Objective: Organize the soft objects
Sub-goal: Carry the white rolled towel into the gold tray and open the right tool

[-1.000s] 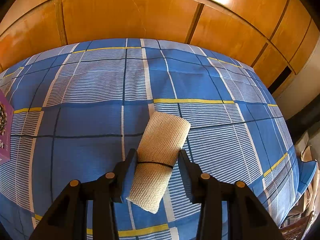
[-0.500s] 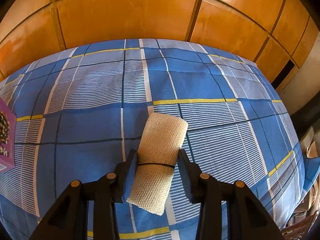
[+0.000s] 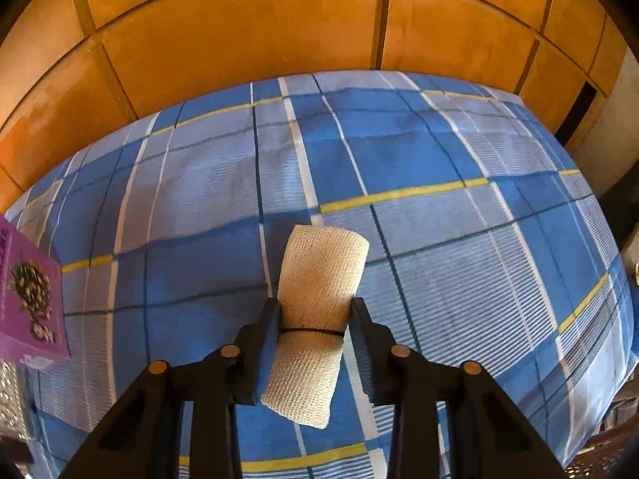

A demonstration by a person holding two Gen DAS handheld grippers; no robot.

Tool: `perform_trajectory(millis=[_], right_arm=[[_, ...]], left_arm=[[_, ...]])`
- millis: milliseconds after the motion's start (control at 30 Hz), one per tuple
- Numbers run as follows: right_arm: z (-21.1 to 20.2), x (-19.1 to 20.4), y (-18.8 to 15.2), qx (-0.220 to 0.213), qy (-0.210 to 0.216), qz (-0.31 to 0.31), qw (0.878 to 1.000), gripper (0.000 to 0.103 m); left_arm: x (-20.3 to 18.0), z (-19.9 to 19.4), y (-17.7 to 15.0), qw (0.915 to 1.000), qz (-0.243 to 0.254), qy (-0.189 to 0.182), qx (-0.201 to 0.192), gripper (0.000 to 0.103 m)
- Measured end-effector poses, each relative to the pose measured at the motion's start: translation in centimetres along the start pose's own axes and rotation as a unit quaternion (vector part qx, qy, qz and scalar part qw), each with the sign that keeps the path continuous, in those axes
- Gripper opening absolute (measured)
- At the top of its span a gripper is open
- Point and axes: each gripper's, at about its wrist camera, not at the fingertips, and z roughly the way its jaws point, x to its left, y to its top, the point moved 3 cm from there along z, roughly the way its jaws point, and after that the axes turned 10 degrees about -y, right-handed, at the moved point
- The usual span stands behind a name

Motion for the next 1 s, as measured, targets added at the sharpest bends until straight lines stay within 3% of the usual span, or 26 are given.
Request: perform_trajectory(millis=[267, 533, 667, 767, 867, 1000], right_arm=[[-5.7, 4.5, 5.2, -0.055, 0.004, -0.046, 0.997, 0.029], [-14.4, 11.2, 9.0, -0.135, 0.059, -0.093, 0.985, 0.028], [-19.6, 16.4, 9.2, -0.173, 0.113, -0.135, 0.969, 0.028], [-23.7, 21.9, 7.6, -0.191, 0.170, -0.195, 0.947, 0.028], [-27.1, 28.1, 3.7, -0.198, 0.223, -0.279, 0.913, 0.028], [-29.8, 35.8, -4.5, -0.183, 0.285, -0.399, 0.852, 0.028]], left_arm=[[0.1, 0.0, -0.3, 0.9999, -0.003, -0.011, 0.004, 0.094], [0.5, 0.1, -0.4, 0.9999, -0.009, -0.011, 0.005, 0.094], [0.9, 0.2, -0.3, 0.9999, -0.012, -0.007, 0.006, 0.094], [1.6, 0.0, -0.2, 0.9998, -0.018, -0.003, 0.004, 0.095], [2.9, -0.6, 0.0, 0.9995, -0.030, 0.009, -0.001, 0.096], [5.3, -1.4, 0.1, 0.9980, -0.054, 0.031, -0.009, 0.098]])
